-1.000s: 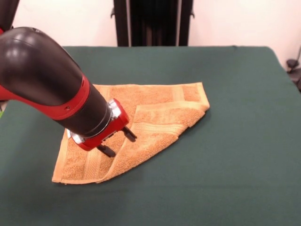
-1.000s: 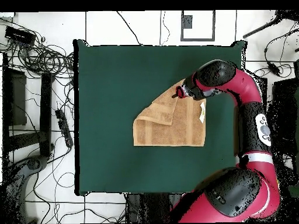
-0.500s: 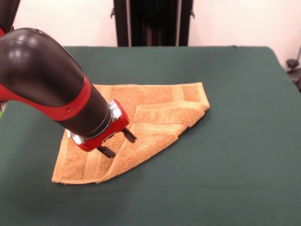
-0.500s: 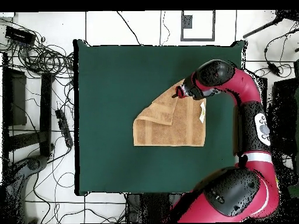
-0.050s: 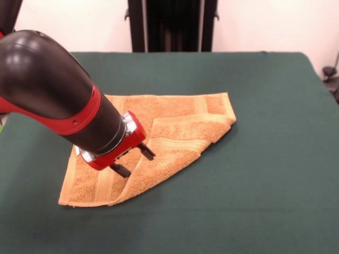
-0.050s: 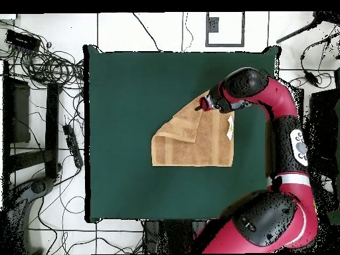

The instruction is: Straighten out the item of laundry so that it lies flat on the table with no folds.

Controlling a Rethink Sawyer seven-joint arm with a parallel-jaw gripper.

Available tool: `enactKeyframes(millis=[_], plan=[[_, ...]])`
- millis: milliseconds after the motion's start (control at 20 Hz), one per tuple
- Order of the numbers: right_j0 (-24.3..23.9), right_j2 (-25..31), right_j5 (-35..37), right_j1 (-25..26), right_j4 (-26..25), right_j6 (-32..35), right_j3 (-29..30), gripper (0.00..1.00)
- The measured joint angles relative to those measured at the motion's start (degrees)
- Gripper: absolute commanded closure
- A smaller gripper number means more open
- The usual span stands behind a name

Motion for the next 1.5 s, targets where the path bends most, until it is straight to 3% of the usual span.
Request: enactKeyframes(millis=[1500], plan=[[-0.05, -0.01, -2.28, 0.87, 3.16, 0.00, 0.68, 0.00]])
